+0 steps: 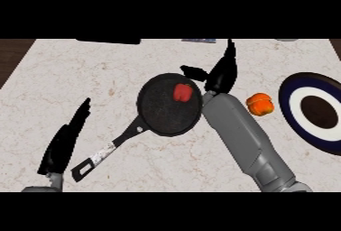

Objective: Pick the bell pepper from the plate and place it in the pan

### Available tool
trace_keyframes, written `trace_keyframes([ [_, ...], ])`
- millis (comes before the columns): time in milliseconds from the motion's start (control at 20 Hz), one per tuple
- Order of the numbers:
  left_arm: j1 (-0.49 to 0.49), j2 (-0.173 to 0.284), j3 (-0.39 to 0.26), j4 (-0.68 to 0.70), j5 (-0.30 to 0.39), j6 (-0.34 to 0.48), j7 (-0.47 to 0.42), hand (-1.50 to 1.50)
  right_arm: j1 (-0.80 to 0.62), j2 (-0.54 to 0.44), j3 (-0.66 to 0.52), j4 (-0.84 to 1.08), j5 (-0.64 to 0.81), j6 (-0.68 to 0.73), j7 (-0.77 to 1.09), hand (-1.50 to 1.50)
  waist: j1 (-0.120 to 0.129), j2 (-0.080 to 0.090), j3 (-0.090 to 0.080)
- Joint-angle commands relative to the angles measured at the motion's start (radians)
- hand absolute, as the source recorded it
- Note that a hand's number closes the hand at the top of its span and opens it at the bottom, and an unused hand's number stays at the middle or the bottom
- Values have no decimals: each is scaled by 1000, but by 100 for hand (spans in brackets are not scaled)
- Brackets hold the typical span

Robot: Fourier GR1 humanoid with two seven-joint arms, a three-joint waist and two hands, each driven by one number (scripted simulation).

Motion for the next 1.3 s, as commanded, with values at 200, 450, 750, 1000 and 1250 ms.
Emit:
trace_keyframes([
  [200, 29, -6, 32, 19, -11, 32, -3, 0, 142, 6, -9, -115, -47, -297, -46, -150, -77, -20, -1],
  [450, 142, 35, 78, -58, 29, 0, -36, 0, 437, -22, 56, -355, 37, -250, -123, -150, -105, -32, -2],
  [750, 131, 20, 88, -33, 25, 3, -34, 0, 761, -96, 119, -716, 149, -182, -74, -150, -121, -32, -4],
  [1000, 88, 36, 111, -47, 31, -13, 14, 0, 1041, -211, 140, -1035, 166, -106, -50, -150, -110, -27, -3],
  [1250, 18, 25, 130, 20, 30, -22, -5, 0, 1247, -344, 150, -1253, 51, -85, -110, -150, -108, -23, -2],
])
